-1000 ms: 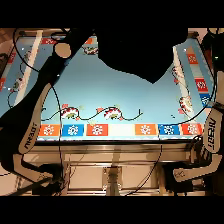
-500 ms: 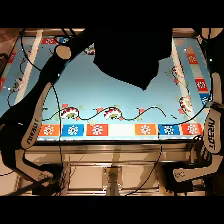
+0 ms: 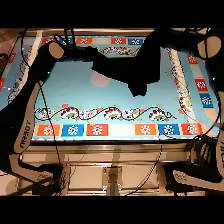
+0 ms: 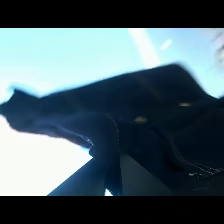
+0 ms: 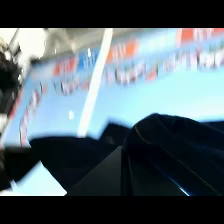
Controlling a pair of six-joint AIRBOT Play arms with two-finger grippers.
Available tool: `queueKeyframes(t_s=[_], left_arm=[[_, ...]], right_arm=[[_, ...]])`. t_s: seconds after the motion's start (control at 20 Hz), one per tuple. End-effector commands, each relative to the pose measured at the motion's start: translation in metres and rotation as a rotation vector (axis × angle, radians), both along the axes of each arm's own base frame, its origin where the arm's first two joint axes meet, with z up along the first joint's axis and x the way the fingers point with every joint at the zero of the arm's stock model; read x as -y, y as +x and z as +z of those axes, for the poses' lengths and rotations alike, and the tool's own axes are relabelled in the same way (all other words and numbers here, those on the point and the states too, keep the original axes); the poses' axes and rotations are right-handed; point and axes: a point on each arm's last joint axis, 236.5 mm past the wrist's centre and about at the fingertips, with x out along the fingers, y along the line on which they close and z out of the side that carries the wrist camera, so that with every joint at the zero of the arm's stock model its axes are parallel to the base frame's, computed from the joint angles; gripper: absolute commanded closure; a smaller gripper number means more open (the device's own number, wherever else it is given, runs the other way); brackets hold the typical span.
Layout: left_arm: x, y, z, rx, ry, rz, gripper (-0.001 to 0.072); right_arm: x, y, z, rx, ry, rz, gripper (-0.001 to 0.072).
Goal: Fold the clothes and pants, and hang the long-sleeved shirts on hangers.
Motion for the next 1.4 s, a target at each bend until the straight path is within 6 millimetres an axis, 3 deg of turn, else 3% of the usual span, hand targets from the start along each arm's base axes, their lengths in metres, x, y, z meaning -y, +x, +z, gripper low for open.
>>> queueKeyframes(t_s=[0.0,0.15,0.3,0.45,0.65,0.75,0.85,1.05,1.25,1.35], left_arm=[[-0.047,-0.049,-0.028,-0.197,0.241,-0.012,0.0677],[-0.057,-0.095,-0.046,-0.361,0.34,-0.064,0.0677],[-0.06,-0.122,-0.062,-0.436,0.423,-0.072,0.0677],[-0.091,-0.152,-0.085,-0.505,0.6,-0.029,0.0677],[-0.116,-0.218,-0.123,-0.663,0.635,-0.001,0.0677],[-0.123,-0.237,-0.138,-0.675,0.624,0.029,0.0676],[-0.123,-0.237,-0.139,-0.629,0.588,0.062,0.0676],[-0.111,-0.208,-0.129,-0.509,0.502,0.122,0.0676],[-0.102,-0.178,-0.117,-0.401,0.417,0.178,0.0676],[-0.102,-0.153,-0.106,-0.322,0.331,0.265,0.0676]], right_arm=[[-0.019,-0.05,-0.054,-0.149,0.017,0.055,0.0701],[-0.037,-0.085,-0.086,-0.232,0.018,0.094,0.0701],[-0.048,-0.109,-0.099,-0.278,0.028,0.112,0.0701],[-0.046,-0.132,-0.113,-0.335,-0.003,0.136,0.07],[-0.043,-0.167,-0.13,-0.463,-0.059,0.2,0.07],[-0.042,-0.178,-0.134,-0.495,-0.083,0.225,0.07],[-0.043,-0.175,-0.132,-0.467,-0.099,0.242,0.07],[-0.048,-0.139,-0.12,-0.36,-0.114,0.239,0.0701],[-0.066,-0.084,-0.111,-0.303,-0.162,0.285,0.0701],[-0.077,-0.057,-0.113,-0.296,-0.156,0.294,0.0702]])
